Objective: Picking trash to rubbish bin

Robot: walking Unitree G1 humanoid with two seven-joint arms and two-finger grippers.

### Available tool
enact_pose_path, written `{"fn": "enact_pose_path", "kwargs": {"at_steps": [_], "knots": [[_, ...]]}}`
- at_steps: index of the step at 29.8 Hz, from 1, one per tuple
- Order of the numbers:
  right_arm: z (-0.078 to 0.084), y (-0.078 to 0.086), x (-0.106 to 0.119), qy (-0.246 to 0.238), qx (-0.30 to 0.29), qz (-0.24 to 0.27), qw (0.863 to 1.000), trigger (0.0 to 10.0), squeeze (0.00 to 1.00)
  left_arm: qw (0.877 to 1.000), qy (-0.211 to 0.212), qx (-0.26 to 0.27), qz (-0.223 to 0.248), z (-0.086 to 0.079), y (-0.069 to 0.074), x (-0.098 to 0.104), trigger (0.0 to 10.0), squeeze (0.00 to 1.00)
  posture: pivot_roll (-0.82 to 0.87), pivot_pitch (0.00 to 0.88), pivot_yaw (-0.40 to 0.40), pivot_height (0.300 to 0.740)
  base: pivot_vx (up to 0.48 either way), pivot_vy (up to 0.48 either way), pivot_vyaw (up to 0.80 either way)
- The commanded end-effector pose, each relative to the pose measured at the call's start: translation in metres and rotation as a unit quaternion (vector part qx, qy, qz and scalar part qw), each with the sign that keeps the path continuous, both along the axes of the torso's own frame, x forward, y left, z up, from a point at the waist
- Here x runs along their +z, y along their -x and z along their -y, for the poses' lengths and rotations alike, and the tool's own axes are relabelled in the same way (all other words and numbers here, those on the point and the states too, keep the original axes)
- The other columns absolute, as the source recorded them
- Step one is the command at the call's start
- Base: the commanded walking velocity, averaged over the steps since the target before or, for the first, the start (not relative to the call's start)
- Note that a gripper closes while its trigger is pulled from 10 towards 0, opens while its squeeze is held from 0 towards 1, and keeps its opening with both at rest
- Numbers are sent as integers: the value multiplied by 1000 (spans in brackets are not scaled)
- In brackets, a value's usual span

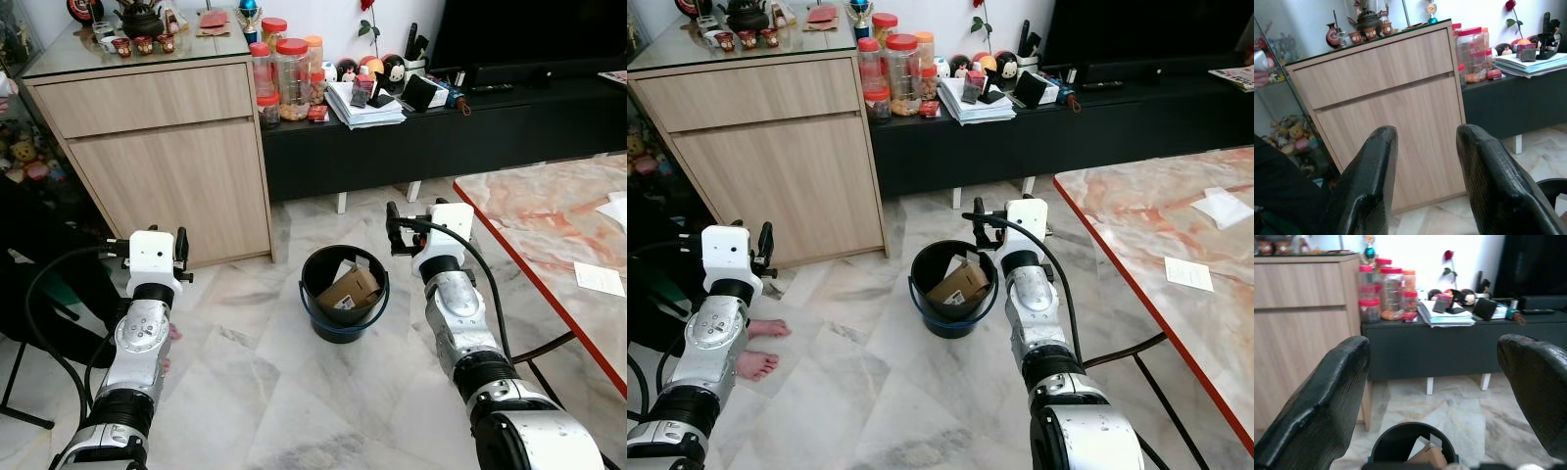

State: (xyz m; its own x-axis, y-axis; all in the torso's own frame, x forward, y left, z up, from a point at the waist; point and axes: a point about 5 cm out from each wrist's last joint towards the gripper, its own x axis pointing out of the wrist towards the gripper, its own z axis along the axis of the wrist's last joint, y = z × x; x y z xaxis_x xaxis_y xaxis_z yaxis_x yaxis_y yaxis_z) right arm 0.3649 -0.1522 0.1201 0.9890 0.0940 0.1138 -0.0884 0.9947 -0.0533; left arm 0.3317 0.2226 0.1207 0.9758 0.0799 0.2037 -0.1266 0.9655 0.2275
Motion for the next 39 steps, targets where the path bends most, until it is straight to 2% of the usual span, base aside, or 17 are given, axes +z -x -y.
{"fn": "enact_pose_path", "kwargs": {"at_steps": [1, 4, 6, 11, 16, 26, 33, 39], "knots": [[-1, 3, -5, 19, 15, -7, 1000, 10000, 0, 999, -19, -21, -20, 0, 2, -7, 10000, 0, -10, 0, 17, 740, 0, 0, 0], [0, 4, -8, 16, 25, -11, 1000, 10000, 0, 997, -51, -47, -40, 1, 5, -16, 10000, 0, -19, 0, 22, 740, 0, 0, 0], [2, 6, -9, 36, 34, -12, 999, 10000, 0, 996, -53, -49, -48, -1, 7, -18, 10000, 0, -19, 0, 22, 740, 0, 0, 0], [7, 10, -15, 45, 41, -20, 998, 10000, 0, 994, -73, -66, -56, -3, 9, -20, 10000, 0, -14, 0, 18, 740, 0, 0, 0], [15, 9, -12, 44, 29, -15, 999, 10000, 0, 994, -73, -61, -57, -8, 7, -19, 10000, 0, -18, 0, 20, 740, 0, 0, 0], [9, 5, -8, 45, 34, -16, 998, 10000, 0, 995, -75, -54, -46, -9, 4, -13, 10000, 0, -5, 0, 12, 740, 0, 0, 0], [6, 3, -5, 42, 36, -14, 998, 10000, 0, 997, -66, -38, -29, -10, -3, -3, 10000, 0, -3, 0, 13, 740, 0, 0, -766], [1, 2, -5, 34, 42, -17, 998, 10000, 0, 997, -68, -39, -24, -10, -4, -1, 10000, 0, -2, 0, 14, 740, 0, 0, -796]]}}
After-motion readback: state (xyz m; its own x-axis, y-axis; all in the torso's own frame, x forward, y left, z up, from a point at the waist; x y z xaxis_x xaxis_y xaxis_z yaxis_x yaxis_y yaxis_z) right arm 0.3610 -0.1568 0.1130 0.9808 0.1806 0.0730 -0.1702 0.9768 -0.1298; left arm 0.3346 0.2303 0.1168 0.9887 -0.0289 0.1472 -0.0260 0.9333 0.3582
